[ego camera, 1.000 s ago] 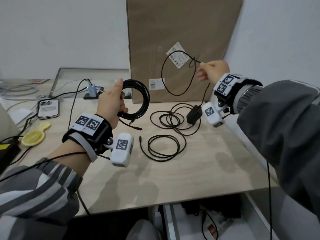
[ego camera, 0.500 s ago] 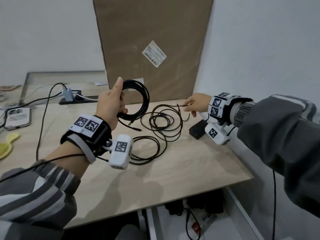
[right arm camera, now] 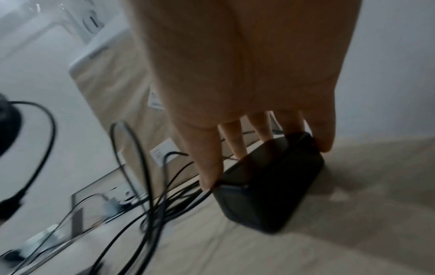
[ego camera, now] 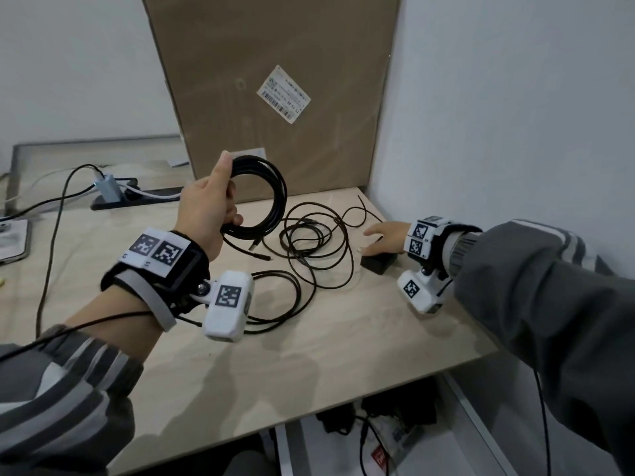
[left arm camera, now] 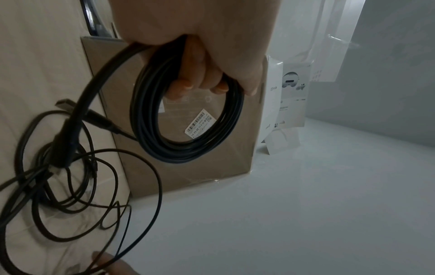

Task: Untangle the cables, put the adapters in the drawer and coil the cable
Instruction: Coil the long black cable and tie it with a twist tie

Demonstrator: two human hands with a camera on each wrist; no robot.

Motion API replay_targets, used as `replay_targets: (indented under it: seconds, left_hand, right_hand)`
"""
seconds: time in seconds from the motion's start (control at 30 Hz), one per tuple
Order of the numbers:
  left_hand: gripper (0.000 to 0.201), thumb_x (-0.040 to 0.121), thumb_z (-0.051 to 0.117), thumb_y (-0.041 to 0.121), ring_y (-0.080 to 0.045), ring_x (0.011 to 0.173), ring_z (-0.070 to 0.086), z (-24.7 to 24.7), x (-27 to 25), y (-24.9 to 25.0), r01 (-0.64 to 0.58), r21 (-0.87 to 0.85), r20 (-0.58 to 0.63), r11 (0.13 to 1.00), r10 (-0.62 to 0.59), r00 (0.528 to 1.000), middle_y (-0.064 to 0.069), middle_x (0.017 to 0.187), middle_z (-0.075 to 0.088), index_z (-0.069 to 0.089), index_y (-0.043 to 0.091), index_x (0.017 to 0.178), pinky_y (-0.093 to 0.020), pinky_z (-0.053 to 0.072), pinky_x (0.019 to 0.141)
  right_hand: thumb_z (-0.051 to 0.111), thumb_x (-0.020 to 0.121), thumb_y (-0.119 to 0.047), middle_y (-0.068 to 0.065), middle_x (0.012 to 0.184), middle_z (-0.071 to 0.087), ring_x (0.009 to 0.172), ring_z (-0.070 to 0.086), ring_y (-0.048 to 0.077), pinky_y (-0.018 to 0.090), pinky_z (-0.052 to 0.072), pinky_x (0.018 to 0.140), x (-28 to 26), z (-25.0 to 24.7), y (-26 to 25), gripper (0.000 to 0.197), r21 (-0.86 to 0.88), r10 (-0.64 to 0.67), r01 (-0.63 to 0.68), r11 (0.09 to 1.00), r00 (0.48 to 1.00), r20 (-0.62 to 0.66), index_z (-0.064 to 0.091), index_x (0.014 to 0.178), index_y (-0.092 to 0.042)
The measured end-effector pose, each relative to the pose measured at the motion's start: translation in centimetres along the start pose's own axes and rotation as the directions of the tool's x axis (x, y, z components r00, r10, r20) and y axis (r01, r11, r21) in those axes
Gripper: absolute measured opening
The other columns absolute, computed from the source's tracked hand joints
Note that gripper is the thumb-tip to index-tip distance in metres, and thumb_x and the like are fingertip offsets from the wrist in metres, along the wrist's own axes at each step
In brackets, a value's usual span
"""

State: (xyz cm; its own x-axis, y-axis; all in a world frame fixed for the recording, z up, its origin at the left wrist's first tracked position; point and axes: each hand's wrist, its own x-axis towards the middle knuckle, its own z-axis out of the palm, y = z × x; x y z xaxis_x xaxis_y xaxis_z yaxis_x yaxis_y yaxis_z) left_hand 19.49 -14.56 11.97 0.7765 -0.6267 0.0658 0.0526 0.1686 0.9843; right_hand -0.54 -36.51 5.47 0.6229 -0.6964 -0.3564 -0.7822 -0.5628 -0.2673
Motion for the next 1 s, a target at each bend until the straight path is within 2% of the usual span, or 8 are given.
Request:
replay_targets:
  seconds: [0.17,0.27,0.33,0.53,0.63,0.73,0.87,1.0]
  left_hand:
    - [0.041,0.088,0.056,0.053,-0.012,0.042,0.025,-0.4,0.5,-0.2,-0.002,0.014,-0.027,1.000,0.002,1.000,0.001,0.060,0.033,0.047,0.020,0.065,-0.026,0.034,0.047]
    - [0.043,0.089,0.054,0.053,-0.012,0.042,0.024,-0.2,0.8,-0.1,-0.006,0.012,-0.025,1.000,0.007,1.000,0.000,0.059,0.031,0.045,0.019,0.064,-0.025,0.034,0.046]
    - [0.044,0.090,0.053,0.053,-0.012,0.041,0.024,-0.2,1.0,0.0,-0.008,0.007,-0.026,1.000,0.009,1.000,0.000,0.059,0.029,0.044,0.018,0.064,-0.024,0.033,0.044]
    - [0.042,0.092,0.051,0.052,-0.010,0.039,0.023,-0.2,1.8,-0.5,0.001,-0.042,-0.038,0.999,-0.003,0.999,0.000,0.062,0.029,0.043,0.020,0.066,-0.023,0.031,0.045]
    - [0.040,0.093,0.050,0.051,-0.010,0.039,0.023,0.6,2.2,-1.0,0.010,-0.041,-0.035,0.999,-0.011,0.999,0.000,0.062,0.030,0.044,0.021,0.067,-0.024,0.032,0.045]
    - [0.042,0.092,0.051,0.052,-0.010,0.039,0.024,1.9,2.7,-1.7,0.027,-0.039,-0.014,0.999,-0.028,1.000,0.001,0.060,0.030,0.044,0.020,0.066,-0.025,0.033,0.046]
    - [0.042,0.091,0.053,0.053,-0.010,0.038,0.025,4.2,3.9,-2.4,0.033,-0.070,0.012,0.997,-0.033,0.999,0.002,0.057,0.032,0.046,0.020,0.065,-0.025,0.034,0.045]
    - [0.040,0.090,0.054,0.053,-0.010,0.039,0.027,6.4,5.5,-3.1,0.040,-0.079,0.011,0.996,-0.039,0.999,0.003,0.057,0.035,0.049,0.019,0.068,-0.024,0.035,0.045]
  right_hand:
    - [0.066,0.087,-0.035,0.008,0.131,0.058,0.110,0.055,0.021,0.022,0.038,0.084,0.0,2.9,-4.1,0.054,0.025,-0.181,0.181,0.983,0.983,0.000,0.052,0.134,-0.011]
    - [0.064,0.088,-0.036,0.008,0.133,0.054,0.119,0.052,0.024,0.029,0.042,0.097,0.0,4.6,-7.2,0.059,0.017,-0.261,0.262,0.965,0.965,-0.020,0.047,0.138,-0.009]
    - [0.063,0.090,-0.036,0.008,0.145,0.045,0.132,0.043,0.025,0.030,0.035,0.106,0.2,5.4,-8.8,0.065,0.019,-0.320,0.321,0.947,0.947,-0.033,0.039,0.144,-0.009]
    - [0.061,0.090,-0.017,0.005,0.147,0.043,0.130,0.046,0.022,0.027,0.034,0.106,1.2,7.3,-10.9,0.057,0.175,-0.467,0.469,0.865,0.882,-0.059,0.041,0.144,-0.015]
    - [0.061,0.088,-0.014,-0.002,0.123,0.064,0.103,0.064,0.015,0.026,0.054,0.080,1.3,5.5,-8.8,0.032,0.327,-0.407,0.429,0.842,0.903,-0.137,0.065,0.120,-0.020]
    - [0.063,0.086,-0.010,0.005,0.095,0.073,0.073,0.067,0.010,0.013,0.049,0.059,2.0,1.9,-4.8,0.012,0.319,-0.277,0.344,0.883,0.931,-0.239,0.073,0.093,-0.013]
    - [0.062,0.084,-0.008,0.005,0.100,0.071,0.081,0.062,0.013,0.021,0.046,0.075,5.1,-1.8,0.0,0.015,0.195,-0.080,0.158,0.968,0.931,-0.356,0.073,0.093,-0.014]
    - [0.063,0.088,-0.015,0.005,0.119,0.065,0.109,0.059,0.019,0.022,0.042,0.087,9.3,-2.9,0.5,0.025,0.051,-0.094,0.117,0.992,0.941,-0.325,0.068,0.113,-0.012]
